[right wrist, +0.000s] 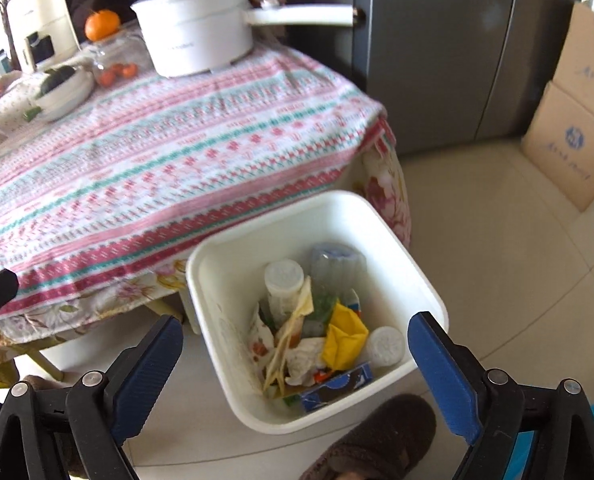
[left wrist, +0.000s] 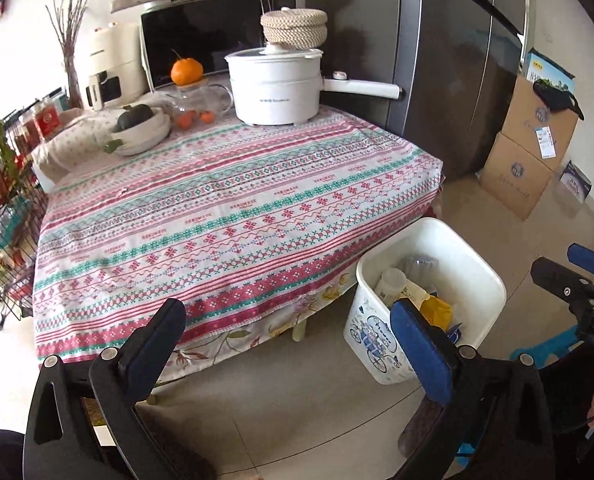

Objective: Collect trash

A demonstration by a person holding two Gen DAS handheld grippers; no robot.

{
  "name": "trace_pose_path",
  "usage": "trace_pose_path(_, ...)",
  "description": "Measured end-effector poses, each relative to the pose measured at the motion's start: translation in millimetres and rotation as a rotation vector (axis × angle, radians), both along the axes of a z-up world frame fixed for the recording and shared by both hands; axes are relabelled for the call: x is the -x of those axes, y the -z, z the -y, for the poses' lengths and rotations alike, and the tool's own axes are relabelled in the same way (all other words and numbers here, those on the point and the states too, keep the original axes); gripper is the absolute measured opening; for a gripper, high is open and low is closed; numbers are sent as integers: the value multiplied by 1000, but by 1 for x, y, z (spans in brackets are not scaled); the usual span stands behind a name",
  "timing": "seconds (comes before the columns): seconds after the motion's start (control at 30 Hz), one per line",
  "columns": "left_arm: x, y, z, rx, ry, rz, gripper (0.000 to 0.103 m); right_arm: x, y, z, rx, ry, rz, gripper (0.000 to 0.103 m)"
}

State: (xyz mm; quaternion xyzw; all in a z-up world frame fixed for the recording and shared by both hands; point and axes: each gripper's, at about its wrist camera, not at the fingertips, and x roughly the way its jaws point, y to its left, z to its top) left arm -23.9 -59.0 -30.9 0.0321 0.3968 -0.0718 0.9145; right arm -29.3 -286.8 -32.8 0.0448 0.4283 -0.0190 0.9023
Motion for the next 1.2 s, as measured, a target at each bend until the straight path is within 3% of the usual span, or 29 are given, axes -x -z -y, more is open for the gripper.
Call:
trace_pose_path(0.33,16,-7,-12,11,-27,57,103,24,-31,-23,42,28,145,97)
trace_pose_path(1.2,18,-10,-10,36,-10,59,103,23,-31,-32,71,5,162,97)
